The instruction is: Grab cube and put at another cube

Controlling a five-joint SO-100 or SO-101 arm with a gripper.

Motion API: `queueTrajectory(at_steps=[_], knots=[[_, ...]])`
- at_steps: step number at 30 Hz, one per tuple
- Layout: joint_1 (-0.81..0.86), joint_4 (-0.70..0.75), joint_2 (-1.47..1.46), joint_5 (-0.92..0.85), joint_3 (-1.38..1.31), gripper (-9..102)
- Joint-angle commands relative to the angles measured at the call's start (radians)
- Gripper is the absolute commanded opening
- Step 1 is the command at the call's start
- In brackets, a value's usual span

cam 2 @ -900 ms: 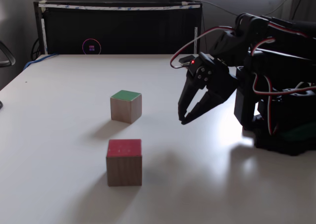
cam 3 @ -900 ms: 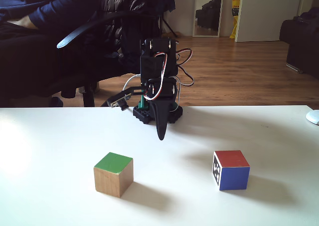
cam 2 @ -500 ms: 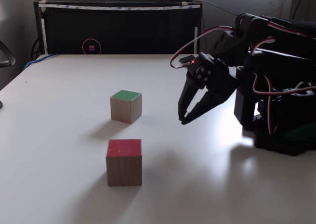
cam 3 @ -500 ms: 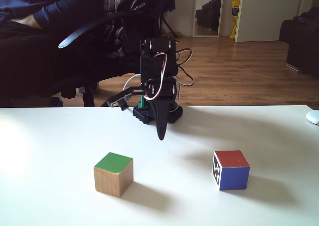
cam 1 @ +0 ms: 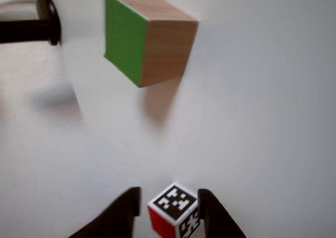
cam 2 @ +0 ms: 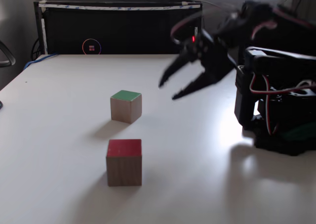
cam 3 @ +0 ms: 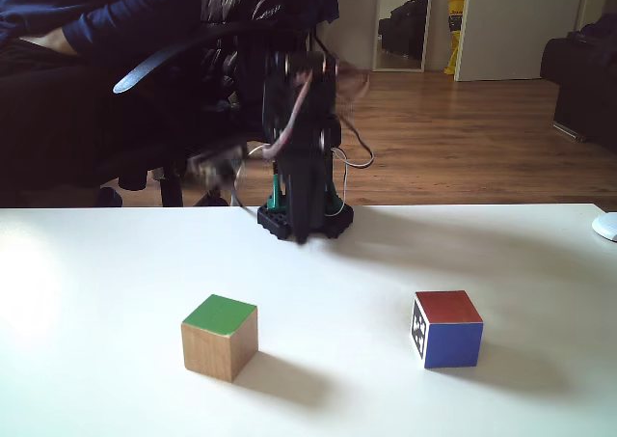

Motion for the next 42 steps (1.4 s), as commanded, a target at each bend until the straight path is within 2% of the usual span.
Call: queueTrajectory(at_steps=[1, 6, 12, 27, 42], knots=[[0.028, -0.012, -0.380, 0.029, -0.267, 29], [0.104, 0.009, -0.818, 0.055, -0.601, 35], [0.137, 0.129, -1.097, 0.035, -0.850, 37], [0.189, 0.118, -1.509, 0.075, -1.080, 41], [0.229, 0.094, -1.717, 0.055, -1.187, 42]])
